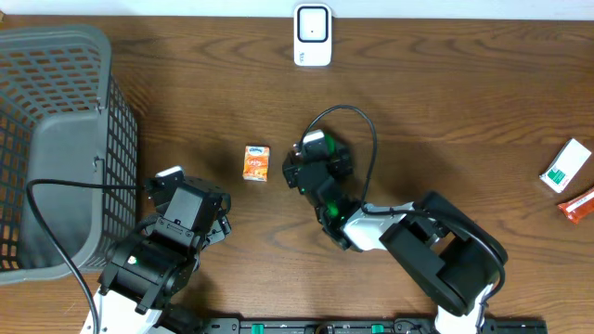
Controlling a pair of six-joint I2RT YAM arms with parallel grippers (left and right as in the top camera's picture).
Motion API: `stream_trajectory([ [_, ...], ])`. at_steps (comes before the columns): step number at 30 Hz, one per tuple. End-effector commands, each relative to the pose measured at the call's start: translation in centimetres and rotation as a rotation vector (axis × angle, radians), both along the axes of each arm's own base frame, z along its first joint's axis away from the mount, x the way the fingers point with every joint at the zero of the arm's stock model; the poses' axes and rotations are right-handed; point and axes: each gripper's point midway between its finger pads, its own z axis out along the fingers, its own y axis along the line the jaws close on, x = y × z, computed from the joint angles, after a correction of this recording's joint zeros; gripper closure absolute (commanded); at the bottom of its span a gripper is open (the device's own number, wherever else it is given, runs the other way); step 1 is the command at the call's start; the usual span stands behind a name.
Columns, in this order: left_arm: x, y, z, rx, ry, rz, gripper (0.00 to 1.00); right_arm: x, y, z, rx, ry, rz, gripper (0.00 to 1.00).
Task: Scan the item barcode
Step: 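Lower the green-capped bottle upright onto the table and open the right gripper, then move the right gripper back over the standing bottle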
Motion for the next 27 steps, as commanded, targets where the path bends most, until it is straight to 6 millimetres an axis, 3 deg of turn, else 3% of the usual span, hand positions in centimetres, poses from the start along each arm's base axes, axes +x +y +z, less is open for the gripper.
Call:
stream_trajectory([
  [1, 0.0, 0.2, 0.0, 0.016, -0.001, -0.001, 0.23, -0.6, 0.2, 1.3, -0.057, -0.058, -0.033, 0.01],
  [8, 0.0, 0.2, 0.0, 0.016, -0.001, -0.001, 0.23, -2.8, 0.3, 3.8, -0.085, -0.027, -0.023, 0.01],
  [15, 0.0, 0.2, 0.0, 0.016, -0.001, -0.001, 0.23, -4.9, -0.2, 7.6, 0.074, 0.063, -0.016, 0.01],
  [18, 0.0, 0.2, 0.0, 0.016, -0.001, -0.001, 0.23, -5.7, -1.5, 9.3, 0.198, 0.112, -0.086, 0.01],
  [24, 0.0, 0.2, 0.0, 0.016, -0.001, -0.001, 0.23, -10.5, -6.0, 8.5, 0.452, 0.398, -0.337, 0.01],
  [27, 0.0, 0.2, 0.0, 0.016, -0.001, -0.001, 0.23, -13.0, -6.2, 8.7, 0.637, 0.616, -0.366, 0.01],
])
